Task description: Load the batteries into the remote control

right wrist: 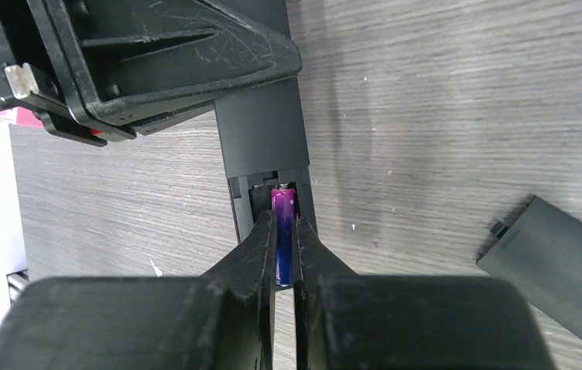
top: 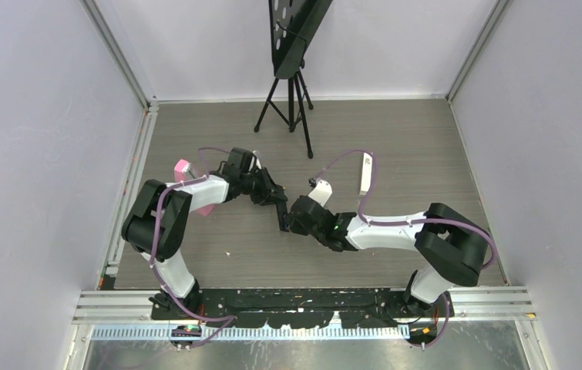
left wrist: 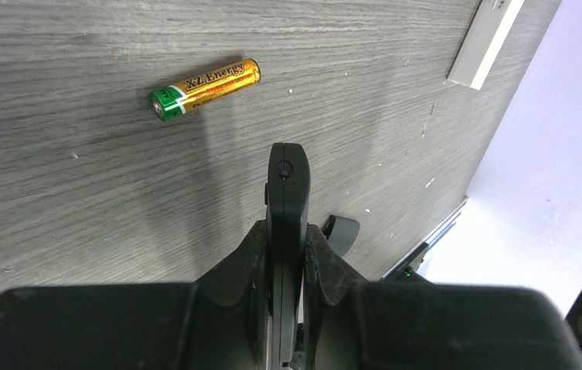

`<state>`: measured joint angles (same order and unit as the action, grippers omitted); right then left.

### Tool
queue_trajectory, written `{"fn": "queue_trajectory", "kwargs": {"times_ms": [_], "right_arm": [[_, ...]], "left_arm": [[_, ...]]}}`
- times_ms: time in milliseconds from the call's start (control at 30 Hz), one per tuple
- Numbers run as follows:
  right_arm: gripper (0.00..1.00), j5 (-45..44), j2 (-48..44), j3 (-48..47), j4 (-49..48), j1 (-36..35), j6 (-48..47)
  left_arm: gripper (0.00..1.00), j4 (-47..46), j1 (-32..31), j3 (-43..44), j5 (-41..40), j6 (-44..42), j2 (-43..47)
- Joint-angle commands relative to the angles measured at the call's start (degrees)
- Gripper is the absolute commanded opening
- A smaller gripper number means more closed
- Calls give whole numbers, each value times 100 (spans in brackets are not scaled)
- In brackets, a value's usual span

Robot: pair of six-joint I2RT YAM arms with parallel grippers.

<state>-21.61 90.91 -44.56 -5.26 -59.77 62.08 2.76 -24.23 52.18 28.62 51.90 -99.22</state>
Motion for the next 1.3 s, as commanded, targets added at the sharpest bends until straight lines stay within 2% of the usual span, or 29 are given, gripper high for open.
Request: {"fn": "queue_trajectory", "kwargs": {"times_ms": [0, 167, 267, 733, 867, 1000, 1167, 1267], "right_arm": [[2, -585, 117, 121, -241, -61, -306], [3, -677, -54, 285, -550, -61, -757], [6, -537, -239, 386, -723, -61, -823], [42, -239, -955, 165, -9, 23, -485], [49, -169, -974, 88, 180, 58, -369], [48, 16, -953, 148, 136, 79, -243], [31, 310, -862, 442, -283, 135, 3], [27, 420, -875, 708, -625, 169, 208]], "left_arm": [[0, -420, -5, 222, 1021, 828, 276], [0, -420, 51, 231, 1187, 794, 380], [0, -303, 84, 244, 1177, 657, 416], [0, 41, 103, 266, 962, 253, 439], [0, 42, 101, 258, 944, 217, 452], [0, 24, 103, 257, 935, 228, 486], [0, -158, 118, 257, 1077, 419, 541], [0, -241, 166, 266, 1228, 557, 604]]}}
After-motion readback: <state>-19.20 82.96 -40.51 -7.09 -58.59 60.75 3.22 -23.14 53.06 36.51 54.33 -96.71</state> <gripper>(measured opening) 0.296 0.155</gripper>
